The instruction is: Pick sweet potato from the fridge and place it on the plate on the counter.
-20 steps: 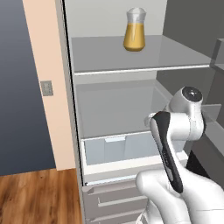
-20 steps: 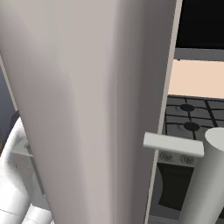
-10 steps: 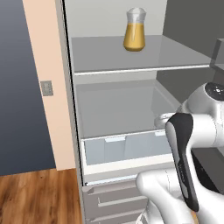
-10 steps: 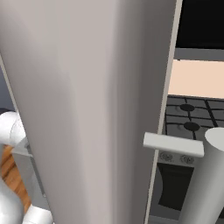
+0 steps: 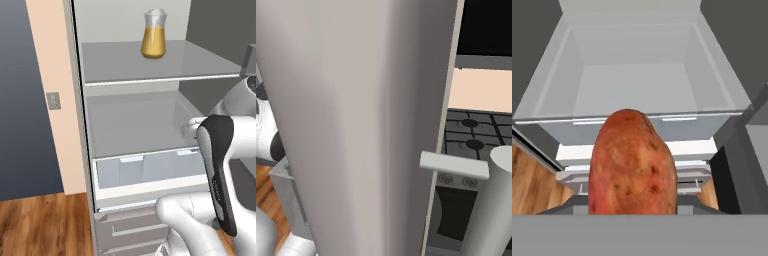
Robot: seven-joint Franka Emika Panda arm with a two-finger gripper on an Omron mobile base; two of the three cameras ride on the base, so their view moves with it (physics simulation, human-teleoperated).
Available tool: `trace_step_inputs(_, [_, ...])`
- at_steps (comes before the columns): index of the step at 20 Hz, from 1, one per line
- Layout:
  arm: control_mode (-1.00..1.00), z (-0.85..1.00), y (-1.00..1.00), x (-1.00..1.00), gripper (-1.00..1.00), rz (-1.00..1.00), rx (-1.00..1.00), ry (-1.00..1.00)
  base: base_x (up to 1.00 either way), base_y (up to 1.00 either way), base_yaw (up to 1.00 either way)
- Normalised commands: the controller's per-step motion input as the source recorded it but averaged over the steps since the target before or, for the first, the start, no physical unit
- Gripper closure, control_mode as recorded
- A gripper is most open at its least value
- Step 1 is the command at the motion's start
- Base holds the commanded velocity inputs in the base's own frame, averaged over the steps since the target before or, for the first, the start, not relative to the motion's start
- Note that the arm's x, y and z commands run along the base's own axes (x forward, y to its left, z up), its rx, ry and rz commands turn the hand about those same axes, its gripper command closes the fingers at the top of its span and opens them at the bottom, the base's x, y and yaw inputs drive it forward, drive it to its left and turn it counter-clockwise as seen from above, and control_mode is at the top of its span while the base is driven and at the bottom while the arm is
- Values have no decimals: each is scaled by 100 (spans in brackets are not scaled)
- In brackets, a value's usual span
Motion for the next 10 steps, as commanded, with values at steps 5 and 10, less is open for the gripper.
trace_step_inputs(5, [100, 11, 3, -24, 100, 0, 0, 0, -20, 6, 0])
trace_step_inputs(10, [100, 0, 0, 0, 100, 0, 0, 0, -54, 54, 12])
